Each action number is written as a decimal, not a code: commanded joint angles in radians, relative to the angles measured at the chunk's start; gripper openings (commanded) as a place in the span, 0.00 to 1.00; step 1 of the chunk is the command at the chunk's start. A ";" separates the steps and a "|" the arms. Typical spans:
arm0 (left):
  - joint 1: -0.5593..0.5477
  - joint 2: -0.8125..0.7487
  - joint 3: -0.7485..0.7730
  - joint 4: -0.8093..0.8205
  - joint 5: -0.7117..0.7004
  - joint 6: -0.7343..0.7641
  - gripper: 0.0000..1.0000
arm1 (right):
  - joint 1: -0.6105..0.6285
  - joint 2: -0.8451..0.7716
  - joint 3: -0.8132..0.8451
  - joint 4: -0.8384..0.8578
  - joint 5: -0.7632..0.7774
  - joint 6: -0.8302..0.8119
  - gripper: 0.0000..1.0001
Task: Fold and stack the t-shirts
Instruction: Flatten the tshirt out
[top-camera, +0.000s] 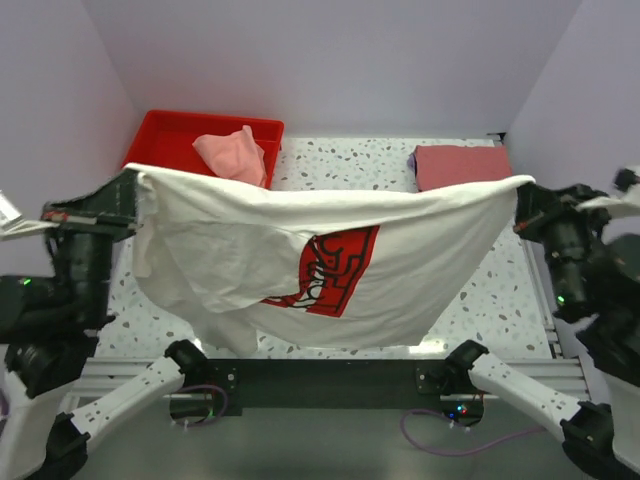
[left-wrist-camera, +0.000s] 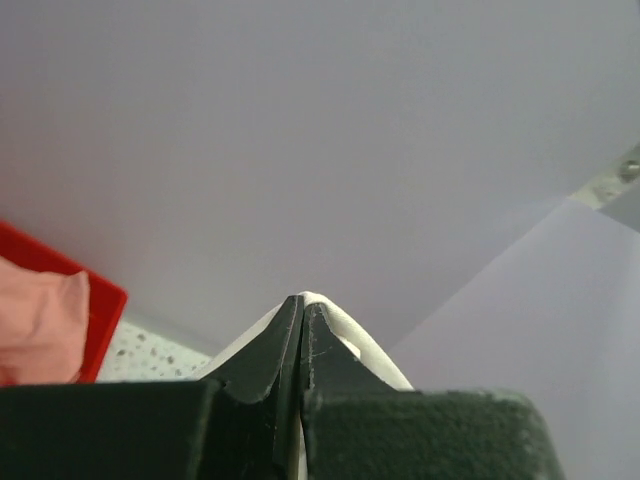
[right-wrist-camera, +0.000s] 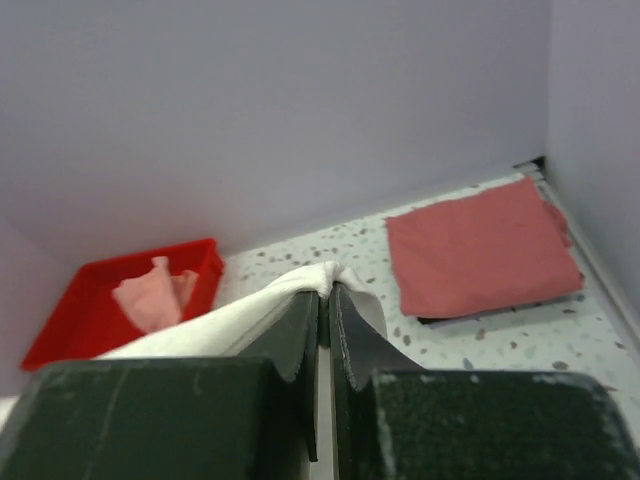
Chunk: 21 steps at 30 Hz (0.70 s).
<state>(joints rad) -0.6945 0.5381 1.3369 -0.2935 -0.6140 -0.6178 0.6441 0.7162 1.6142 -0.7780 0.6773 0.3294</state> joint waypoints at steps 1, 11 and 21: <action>0.003 0.167 -0.092 -0.036 -0.245 -0.077 0.00 | 0.000 0.198 -0.095 0.066 0.271 -0.046 0.00; 0.292 0.548 -0.398 -0.009 -0.114 -0.189 0.00 | -0.365 0.552 -0.434 0.382 -0.090 0.010 0.00; 0.374 0.873 -0.383 0.267 0.028 -0.083 0.00 | -0.396 0.804 -0.393 0.531 -0.136 -0.092 0.00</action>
<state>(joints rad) -0.3420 1.3911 0.9092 -0.1833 -0.6178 -0.7361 0.2485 1.4956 1.1709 -0.3698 0.5499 0.2665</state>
